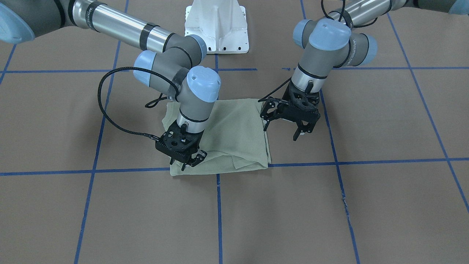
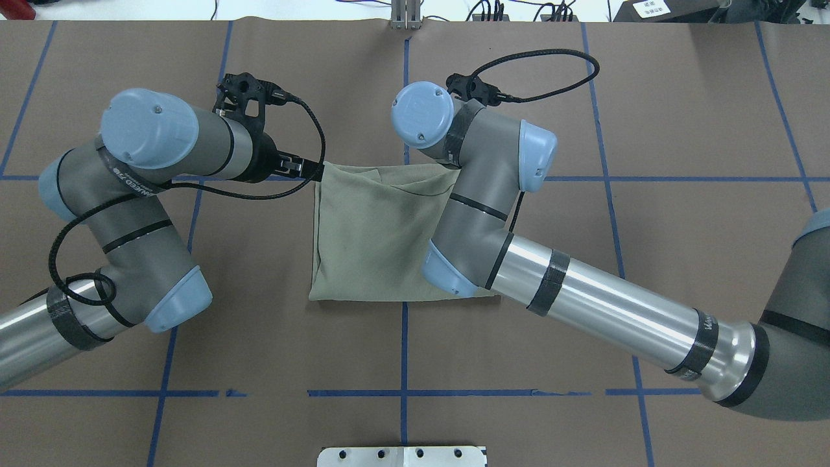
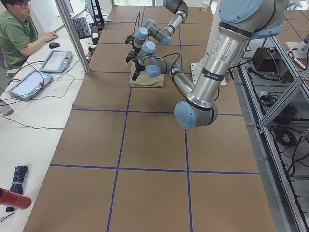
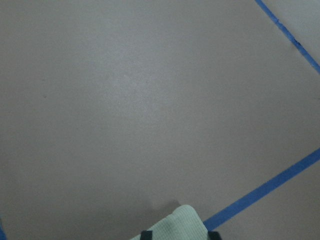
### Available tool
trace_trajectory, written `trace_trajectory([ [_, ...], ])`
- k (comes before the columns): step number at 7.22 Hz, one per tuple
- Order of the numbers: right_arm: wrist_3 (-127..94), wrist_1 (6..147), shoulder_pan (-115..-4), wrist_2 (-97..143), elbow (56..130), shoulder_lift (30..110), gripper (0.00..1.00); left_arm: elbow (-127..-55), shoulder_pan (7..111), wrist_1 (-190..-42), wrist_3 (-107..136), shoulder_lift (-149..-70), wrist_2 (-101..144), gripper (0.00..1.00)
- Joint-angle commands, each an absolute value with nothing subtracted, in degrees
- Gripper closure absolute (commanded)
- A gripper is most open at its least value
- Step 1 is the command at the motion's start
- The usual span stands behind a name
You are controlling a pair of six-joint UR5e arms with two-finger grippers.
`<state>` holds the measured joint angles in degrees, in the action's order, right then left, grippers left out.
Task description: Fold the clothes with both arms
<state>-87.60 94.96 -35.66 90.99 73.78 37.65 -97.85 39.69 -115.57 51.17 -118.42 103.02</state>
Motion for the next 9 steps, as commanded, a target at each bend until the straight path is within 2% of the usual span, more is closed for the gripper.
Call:
trace_trajectory([
  [1,-77.2,95.4,-41.6,102.9,78.4,39.4,0.0,-100.9,39.9,-114.7,50.4,-116.4,103.2,0.0],
  [3,-60.8,96.5,-48.8,111.8,91.6,52.2,0.0,-108.8,45.4,-103.8,35.2,-113.5,108.0,0.0],
  [5,-37.6,104.4,-58.2,117.2,102.1,62.3,0.0,-111.1,56.5,-96.4,15.4,-109.4,113.2,0.0],
  [6,-29.0,105.9,-62.7,118.6,105.0,66.9,0.0,-110.7,63.7,-96.2,4.7,-106.1,117.6,0.0],
  [9,3.1,105.4,-80.6,125.8,105.5,82.7,0.0,-110.1,77.1,-96.3,-10.8,-94.7,125.6,0.0],
])
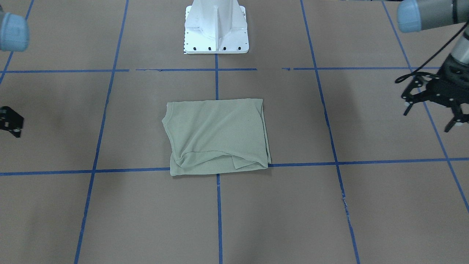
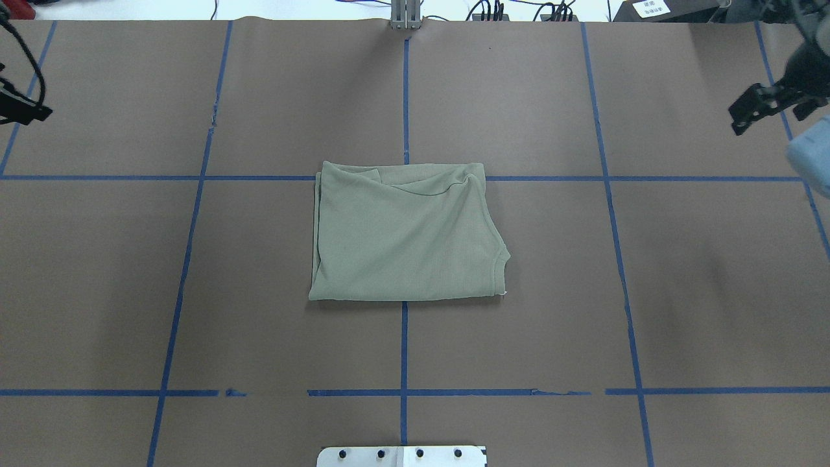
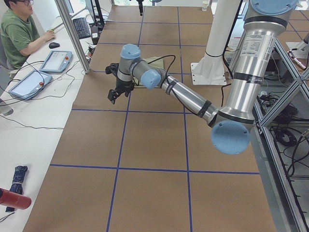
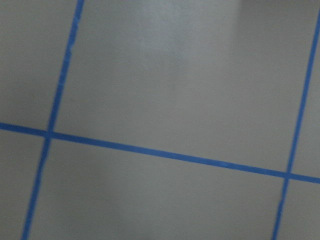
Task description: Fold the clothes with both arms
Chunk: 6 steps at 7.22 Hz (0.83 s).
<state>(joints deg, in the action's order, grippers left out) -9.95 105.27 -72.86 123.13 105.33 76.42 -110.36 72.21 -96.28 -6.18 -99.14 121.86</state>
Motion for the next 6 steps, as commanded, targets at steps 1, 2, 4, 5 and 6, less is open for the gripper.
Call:
trace_trajectory([
  [1,10.0,105.4,-86.1,127.7,105.3,88.0,0.0,-109.7,79.9,-96.4,-11.2,-91.2,129.1,0.0],
  [2,11.3,105.2,-90.3,129.5,105.6,92.7,0.0,-109.3,80.8,-96.2,-11.2,-87.6,129.9,0.0],
  [4,10.3,100.9,-93.3,131.0,105.4,99.1,0.0,-108.1,83.6,-95.3,-11.2,-84.0,130.5,0.0],
  [5,10.2,100.8,-93.3,131.5,105.2,99.2,0.0,-105.8,83.7,-95.5,-11.2,-83.2,130.8,0.0],
  [6,10.3,100.7,-93.3,131.9,105.3,99.0,0.0,-105.9,83.8,-95.4,-11.1,-83.1,132.3,0.0],
])
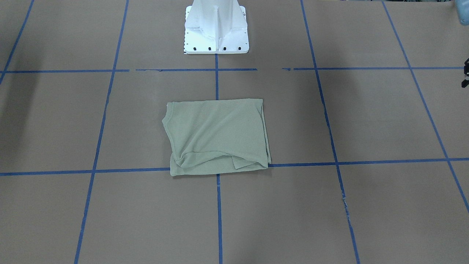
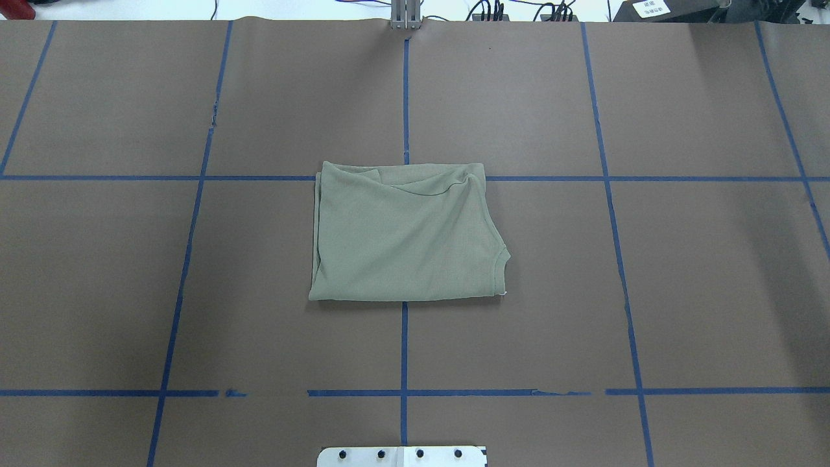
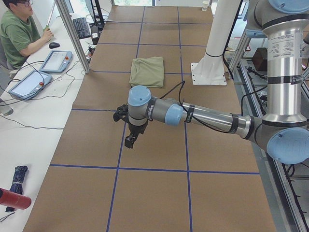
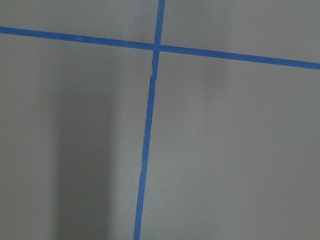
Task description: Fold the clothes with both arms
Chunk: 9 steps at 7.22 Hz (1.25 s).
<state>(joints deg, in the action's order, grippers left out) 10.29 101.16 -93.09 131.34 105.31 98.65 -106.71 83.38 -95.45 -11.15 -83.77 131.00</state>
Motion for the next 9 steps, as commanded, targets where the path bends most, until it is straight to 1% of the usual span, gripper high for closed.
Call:
trace_trajectory([
  [1,10.6,100.6,-93.3,132.3,105.6,98.9,0.0,-105.7,83.8,-95.4,-11.0,-83.1,134.3,0.0],
  [3,10.2,100.5,-93.3,132.2,106.5,99.8,0.0,-105.2,83.7,-95.4,-10.6,-83.2,134.3,0.0],
  [6,4.9,99.6,-93.3,133.3,111.7,101.9,0.0,-101.2,84.0,-96.2,-11.0,-83.1,134.5,0.0],
  [7,4.8,100.0,-93.3,132.5,114.3,104.0,0.0,-99.9,83.8,-96.2,-10.5,-83.6,134.3,0.0],
  [8,4.8,99.8,-93.3,132.5,113.6,104.1,0.0,-98.9,83.8,-96.2,-10.5,-84.1,134.4,0.0],
  [9,4.8,99.7,-93.3,132.5,113.2,104.1,0.0,-99.7,83.8,-95.9,-10.5,-84.0,134.2,0.0],
])
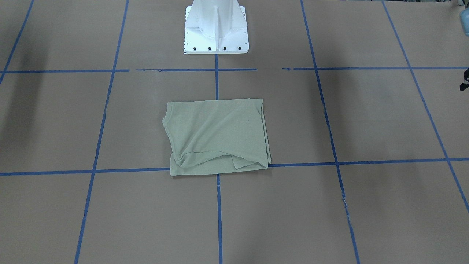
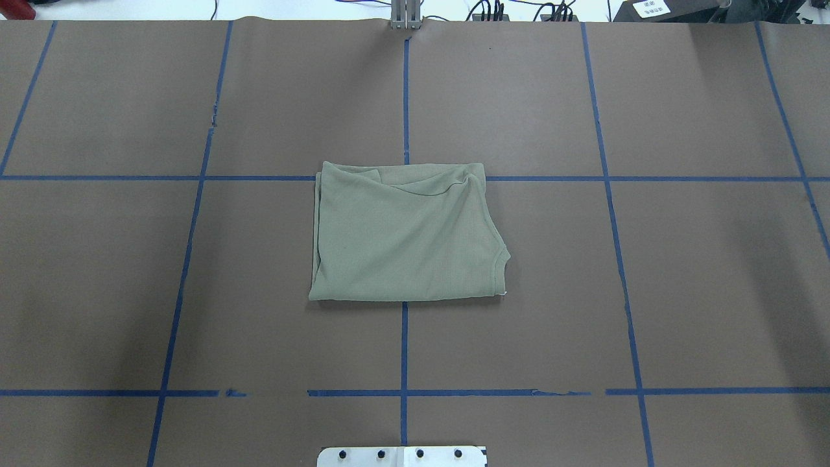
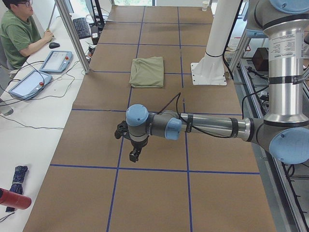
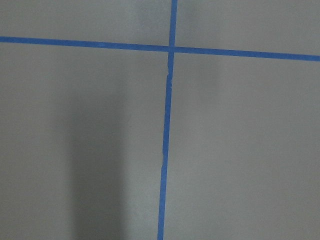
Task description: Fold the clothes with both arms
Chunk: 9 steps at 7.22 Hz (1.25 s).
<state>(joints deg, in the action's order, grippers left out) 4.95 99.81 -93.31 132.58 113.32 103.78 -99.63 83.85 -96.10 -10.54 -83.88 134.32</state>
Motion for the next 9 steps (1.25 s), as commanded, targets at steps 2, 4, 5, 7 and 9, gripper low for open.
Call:
trace_trajectory([
  [2,5.0,99.5,-93.3,132.3,111.9,104.2,0.0,-100.5,83.9,-95.4,-10.5,-84.0,134.0,0.0],
  [4,5.0,99.5,-93.3,132.3,111.4,104.2,0.0,-101.1,88.3,-92.8,-11.1,-83.7,133.9,0.0],
  [5,4.9,99.5,-93.2,132.4,111.4,104.2,0.0,-101.1,93.4,-92.0,-11.0,-83.6,133.8,0.0],
  [7,4.9,99.5,-93.2,132.5,111.4,104.2,0.0,-100.7,98.3,-92.1,-10.8,-82.9,133.6,0.0],
  [9,4.9,99.5,-93.2,132.5,111.3,104.2,0.0,-101.4,98.3,-92.7,-10.9,-79.8,133.6,0.0],
])
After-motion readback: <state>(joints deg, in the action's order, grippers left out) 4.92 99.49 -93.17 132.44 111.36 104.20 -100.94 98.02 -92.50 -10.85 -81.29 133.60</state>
